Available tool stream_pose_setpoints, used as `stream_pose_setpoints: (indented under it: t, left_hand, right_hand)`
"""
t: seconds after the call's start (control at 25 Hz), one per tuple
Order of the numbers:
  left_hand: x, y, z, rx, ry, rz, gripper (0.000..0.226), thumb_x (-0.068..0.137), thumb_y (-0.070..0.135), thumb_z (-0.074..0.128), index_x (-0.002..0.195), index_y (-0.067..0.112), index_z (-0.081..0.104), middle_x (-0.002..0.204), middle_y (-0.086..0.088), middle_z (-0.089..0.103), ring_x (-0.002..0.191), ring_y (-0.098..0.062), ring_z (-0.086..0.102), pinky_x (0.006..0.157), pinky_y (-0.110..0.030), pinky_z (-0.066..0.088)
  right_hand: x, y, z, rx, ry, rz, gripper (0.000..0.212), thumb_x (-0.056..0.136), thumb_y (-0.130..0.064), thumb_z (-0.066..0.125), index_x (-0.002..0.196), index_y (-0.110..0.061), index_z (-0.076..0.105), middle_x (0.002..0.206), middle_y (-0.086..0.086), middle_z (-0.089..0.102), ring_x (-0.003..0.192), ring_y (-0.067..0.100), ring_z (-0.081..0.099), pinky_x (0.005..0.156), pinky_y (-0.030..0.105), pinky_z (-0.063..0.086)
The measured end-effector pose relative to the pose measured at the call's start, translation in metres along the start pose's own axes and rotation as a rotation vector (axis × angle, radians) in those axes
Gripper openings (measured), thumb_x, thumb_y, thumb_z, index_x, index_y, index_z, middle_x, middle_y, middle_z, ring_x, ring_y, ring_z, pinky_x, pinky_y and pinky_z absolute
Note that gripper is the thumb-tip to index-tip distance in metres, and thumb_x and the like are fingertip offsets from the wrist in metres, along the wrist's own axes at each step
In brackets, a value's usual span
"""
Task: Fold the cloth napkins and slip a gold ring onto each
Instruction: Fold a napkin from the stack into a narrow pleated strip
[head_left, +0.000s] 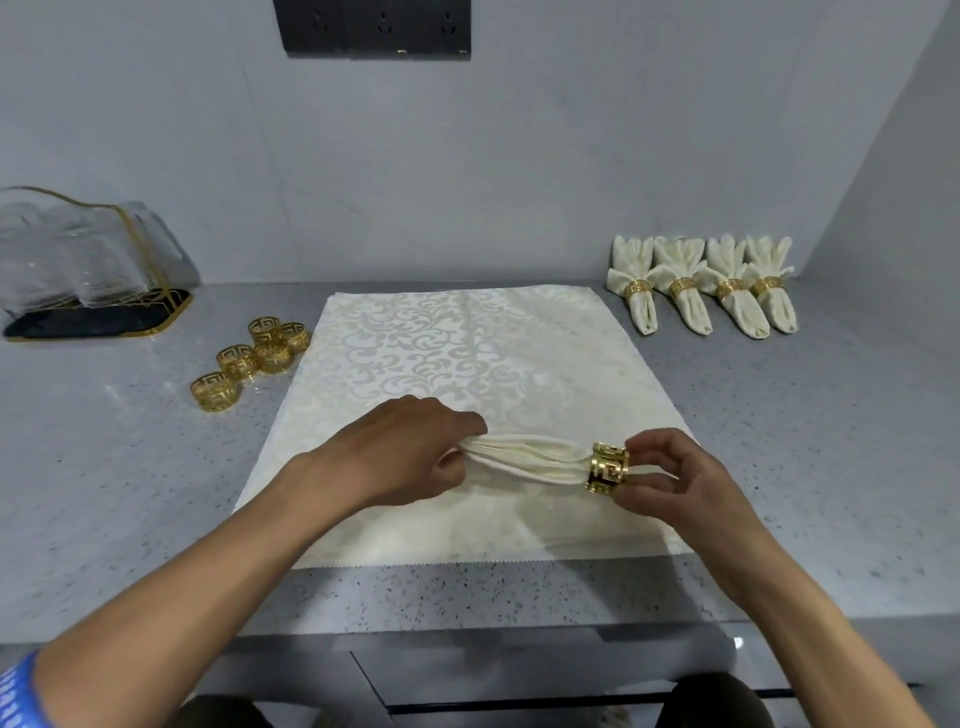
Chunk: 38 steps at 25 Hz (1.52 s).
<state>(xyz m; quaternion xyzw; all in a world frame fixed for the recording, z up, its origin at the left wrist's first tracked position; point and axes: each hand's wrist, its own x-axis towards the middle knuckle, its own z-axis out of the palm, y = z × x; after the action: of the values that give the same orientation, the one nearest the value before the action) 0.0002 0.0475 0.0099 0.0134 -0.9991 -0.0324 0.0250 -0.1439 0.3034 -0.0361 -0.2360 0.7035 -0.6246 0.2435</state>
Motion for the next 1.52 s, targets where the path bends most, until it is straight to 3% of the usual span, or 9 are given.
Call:
stream_pose_setpoints:
  t: [0.16,0.32,0.44,0.64,0.84,0.92,1.08,1.24,1.52]
  left_hand:
    - [-0.002,0.011,-0.005,-0.029,-0.059,0.028,0.004,0.086,0.023,0.048,0.087,0.025,0.051,0.068,0.002,0.055,0.063,-0.017,0.051,0.059,-0.037,0.041]
    - [0.003,0.025,-0.003,-0.100,-0.178,0.035,0.019,0.088,0.026,0.052,0.103,0.031,0.061,0.077,0.006,0.063,0.066,-0.010,0.056,0.062,-0.037,0.047]
    - [0.004,0.032,0.005,-0.053,-0.276,0.026,0.017,0.088,0.032,0.055,0.105,0.030,0.059,0.082,0.007,0.062,0.072,-0.015,0.058,0.065,-0.037,0.050]
    - [-0.003,0.031,0.011,0.098,-0.227,-0.013,0.029,0.083,0.029,0.064,0.110,0.024,0.056,0.093,0.004,0.061,0.084,-0.019,0.059,0.075,-0.040,0.052]
    - [-0.005,0.023,0.004,-0.041,-0.271,-0.022,0.011,0.089,0.022,0.062,0.099,0.025,0.060,0.076,0.007,0.063,0.064,-0.009,0.060,0.068,-0.042,0.054]
    - [-0.004,0.025,0.002,0.024,-0.269,-0.025,0.012,0.091,0.029,0.061,0.102,0.025,0.058,0.082,0.006,0.063,0.075,-0.014,0.060,0.073,-0.041,0.052]
    - [0.005,0.057,0.018,0.184,-0.094,0.048,0.050,0.086,0.051,0.061,0.125,0.022,0.050,0.117,0.003,0.061,0.113,-0.021,0.049,0.103,-0.040,0.033]
    - [0.015,0.066,0.030,0.278,0.046,0.135,0.027,0.089,0.019,0.060,0.116,0.018,0.057,0.108,0.003,0.066,0.114,-0.020,0.048,0.103,-0.037,0.015]
    - [0.010,0.038,0.031,0.418,0.183,0.306,0.049,0.065,-0.009,0.064,0.101,0.023,0.064,0.091,0.011,0.066,0.101,-0.019,0.049,0.100,-0.041,0.018]
  right_hand:
    - [0.000,-0.005,0.010,-0.183,-0.161,-0.077,0.053,0.076,0.004,0.077,0.116,-0.027,0.063,0.108,-0.003,0.068,0.088,0.014,0.071,0.081,0.028,0.057]
    - [0.009,-0.006,0.025,-0.647,-0.273,-0.308,0.046,0.076,-0.020,0.082,0.116,-0.034,0.064,0.110,-0.019,0.067,0.097,0.000,0.061,0.082,0.015,0.048]
    - [0.017,0.004,0.036,-0.962,-0.281,-0.505,0.050,0.077,-0.031,0.079,0.123,-0.032,0.062,0.114,-0.013,0.066,0.103,0.007,0.059,0.091,0.028,0.047]
    - [0.021,0.014,0.028,-0.941,-0.221,-0.504,0.053,0.080,-0.036,0.078,0.130,-0.026,0.061,0.121,-0.008,0.066,0.108,0.014,0.057,0.090,0.022,0.041]
    - [0.025,0.018,0.027,-1.040,-0.198,-0.715,0.021,0.080,-0.025,0.079,0.099,-0.016,0.077,0.090,0.001,0.076,0.079,0.026,0.067,0.066,0.046,0.055]
    - [0.027,0.024,0.029,-1.052,-0.152,-0.793,0.016,0.079,-0.025,0.077,0.093,-0.016,0.077,0.081,0.000,0.075,0.070,0.025,0.067,0.056,0.046,0.055]
    - [0.030,0.032,0.035,-0.994,-0.116,-0.807,0.018,0.087,-0.031,0.059,0.086,-0.020,0.073,0.071,-0.004,0.068,0.064,0.021,0.058,0.055,0.041,0.049]
    - [0.021,0.034,0.041,-0.980,-0.076,-0.747,0.021,0.087,-0.035,0.058,0.082,-0.021,0.073,0.071,-0.006,0.069,0.064,0.020,0.058,0.057,0.041,0.048]
    - [-0.009,0.031,0.070,-0.929,0.132,-0.548,0.018,0.075,-0.032,0.063,0.063,-0.020,0.064,0.056,-0.008,0.061,0.055,0.014,0.053,0.062,0.033,0.041]
